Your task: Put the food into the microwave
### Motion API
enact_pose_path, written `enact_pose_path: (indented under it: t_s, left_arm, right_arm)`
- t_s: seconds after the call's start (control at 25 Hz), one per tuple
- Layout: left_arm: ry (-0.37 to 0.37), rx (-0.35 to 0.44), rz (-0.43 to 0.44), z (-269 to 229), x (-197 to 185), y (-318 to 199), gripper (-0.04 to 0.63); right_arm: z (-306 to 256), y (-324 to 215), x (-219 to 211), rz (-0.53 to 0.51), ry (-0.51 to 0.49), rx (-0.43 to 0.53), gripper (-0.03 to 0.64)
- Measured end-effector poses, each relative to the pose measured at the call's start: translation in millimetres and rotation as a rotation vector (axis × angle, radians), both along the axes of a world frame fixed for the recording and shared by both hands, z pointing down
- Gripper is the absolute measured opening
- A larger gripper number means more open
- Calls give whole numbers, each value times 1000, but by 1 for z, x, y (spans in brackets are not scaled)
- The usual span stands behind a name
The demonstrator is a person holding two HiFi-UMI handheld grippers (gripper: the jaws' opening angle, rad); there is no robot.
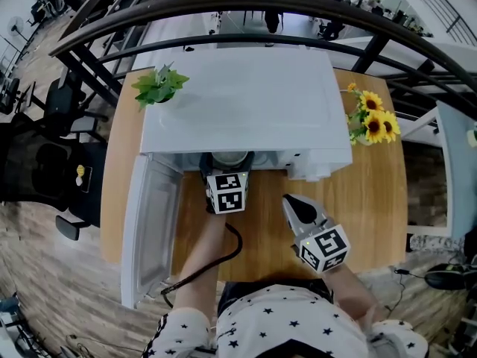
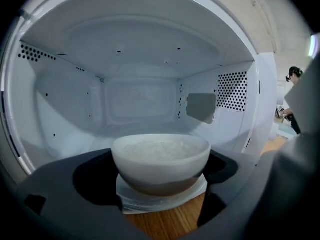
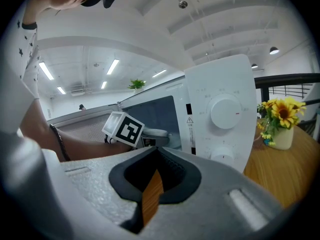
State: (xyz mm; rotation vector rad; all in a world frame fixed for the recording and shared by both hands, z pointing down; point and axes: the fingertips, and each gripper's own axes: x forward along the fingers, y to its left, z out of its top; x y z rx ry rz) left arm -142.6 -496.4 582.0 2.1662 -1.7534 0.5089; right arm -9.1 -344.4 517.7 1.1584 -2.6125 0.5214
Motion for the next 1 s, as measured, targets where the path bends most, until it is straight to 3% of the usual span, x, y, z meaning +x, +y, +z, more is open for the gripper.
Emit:
enact_pose_path:
  t_s: [0.4, 1.0]
  left_arm:
    - [-75, -50, -57, 11, -6, -11, 486]
    - [-80, -52, -67, 11, -7, -10, 486]
  right_arm:
    - [0, 0, 3, 12, -2, 2, 6]
    - [-8, 10, 5, 27, -1, 18, 6]
